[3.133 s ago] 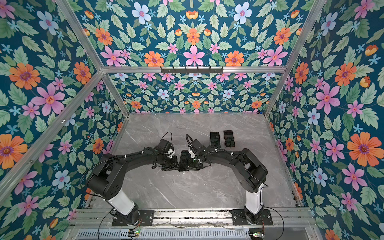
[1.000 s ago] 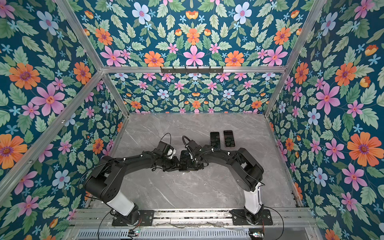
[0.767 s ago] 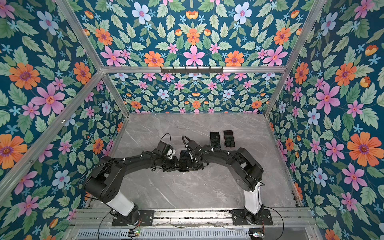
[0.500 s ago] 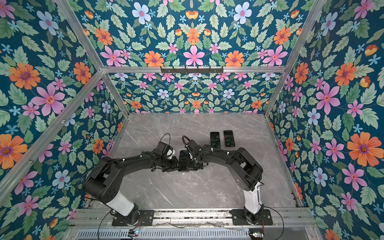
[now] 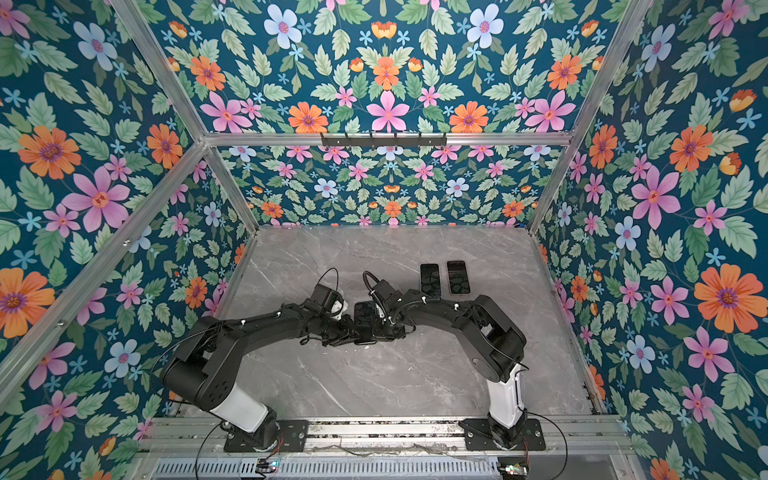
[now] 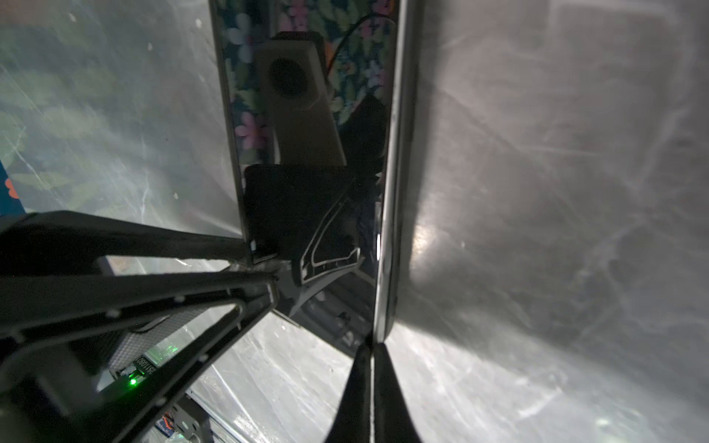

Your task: Put the phone into the phone case

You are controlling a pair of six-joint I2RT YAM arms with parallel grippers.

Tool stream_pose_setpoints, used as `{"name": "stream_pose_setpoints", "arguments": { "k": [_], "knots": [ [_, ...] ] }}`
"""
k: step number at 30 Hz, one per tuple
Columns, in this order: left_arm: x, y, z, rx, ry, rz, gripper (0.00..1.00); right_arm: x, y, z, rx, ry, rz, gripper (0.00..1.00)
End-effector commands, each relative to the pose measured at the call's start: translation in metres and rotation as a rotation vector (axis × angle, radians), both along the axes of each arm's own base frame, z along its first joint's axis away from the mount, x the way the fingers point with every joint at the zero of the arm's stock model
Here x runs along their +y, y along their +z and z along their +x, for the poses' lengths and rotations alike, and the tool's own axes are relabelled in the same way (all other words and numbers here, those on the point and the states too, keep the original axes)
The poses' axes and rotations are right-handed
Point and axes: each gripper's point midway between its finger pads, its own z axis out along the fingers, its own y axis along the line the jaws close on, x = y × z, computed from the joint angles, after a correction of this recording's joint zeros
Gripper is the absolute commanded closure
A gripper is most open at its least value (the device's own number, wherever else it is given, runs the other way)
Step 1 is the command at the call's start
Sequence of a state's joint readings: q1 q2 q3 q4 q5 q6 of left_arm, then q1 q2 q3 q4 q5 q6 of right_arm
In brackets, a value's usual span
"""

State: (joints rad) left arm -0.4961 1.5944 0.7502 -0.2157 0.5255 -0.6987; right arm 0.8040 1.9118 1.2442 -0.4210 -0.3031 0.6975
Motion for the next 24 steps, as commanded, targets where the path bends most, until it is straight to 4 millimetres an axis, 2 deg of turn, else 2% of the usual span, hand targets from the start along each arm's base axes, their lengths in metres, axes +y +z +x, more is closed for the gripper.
{"name": "stream_pose_setpoints", "arguments": {
  "k": [1,8,14,24],
  "knots": [
    [0.001,0.001,-0.006,0.016,-0.014,-0.008,0.66,-0.004,0.008,0.003,-0.041,0.007,-0.012,0.91],
    [0.007,0.0,-0.009,0.025,0.005,-0.004,0.61,-0.004,0.008,0.005,-0.04,-0.003,-0.018,0.84],
    [0.006,0.001,-0.007,0.018,0.016,-0.02,0.61,0.0,0.003,0.006,-0.024,0.004,-0.015,0.82],
    [0.001,-0.003,-0.007,0.023,0.022,-0.062,0.65,0.005,-0.006,0.002,0.011,0.009,-0.001,0.87]
  ]
}}
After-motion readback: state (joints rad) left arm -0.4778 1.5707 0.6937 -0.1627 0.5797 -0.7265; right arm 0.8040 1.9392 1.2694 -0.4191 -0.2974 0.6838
